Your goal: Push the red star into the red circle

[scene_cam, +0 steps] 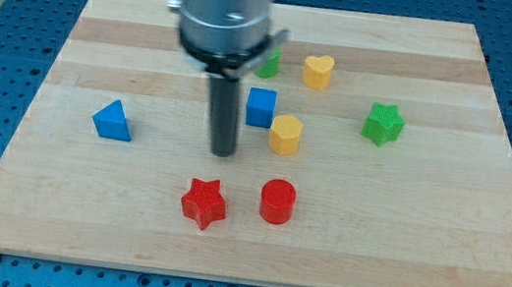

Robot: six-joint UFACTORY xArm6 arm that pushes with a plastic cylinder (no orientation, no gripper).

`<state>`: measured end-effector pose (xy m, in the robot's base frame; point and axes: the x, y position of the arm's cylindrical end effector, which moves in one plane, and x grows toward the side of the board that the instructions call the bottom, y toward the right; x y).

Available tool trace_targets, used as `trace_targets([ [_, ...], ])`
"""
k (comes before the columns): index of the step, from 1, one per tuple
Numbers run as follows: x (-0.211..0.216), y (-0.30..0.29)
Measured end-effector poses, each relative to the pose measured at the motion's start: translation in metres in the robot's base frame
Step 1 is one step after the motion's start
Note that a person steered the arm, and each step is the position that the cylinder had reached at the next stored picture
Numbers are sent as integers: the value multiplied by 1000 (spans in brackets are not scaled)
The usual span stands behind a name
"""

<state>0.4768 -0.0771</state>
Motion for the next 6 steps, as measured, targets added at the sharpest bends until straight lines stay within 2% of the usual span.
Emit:
trace_targets([
  [1, 15, -36],
  [3, 74, -30],
  [6, 72, 30],
])
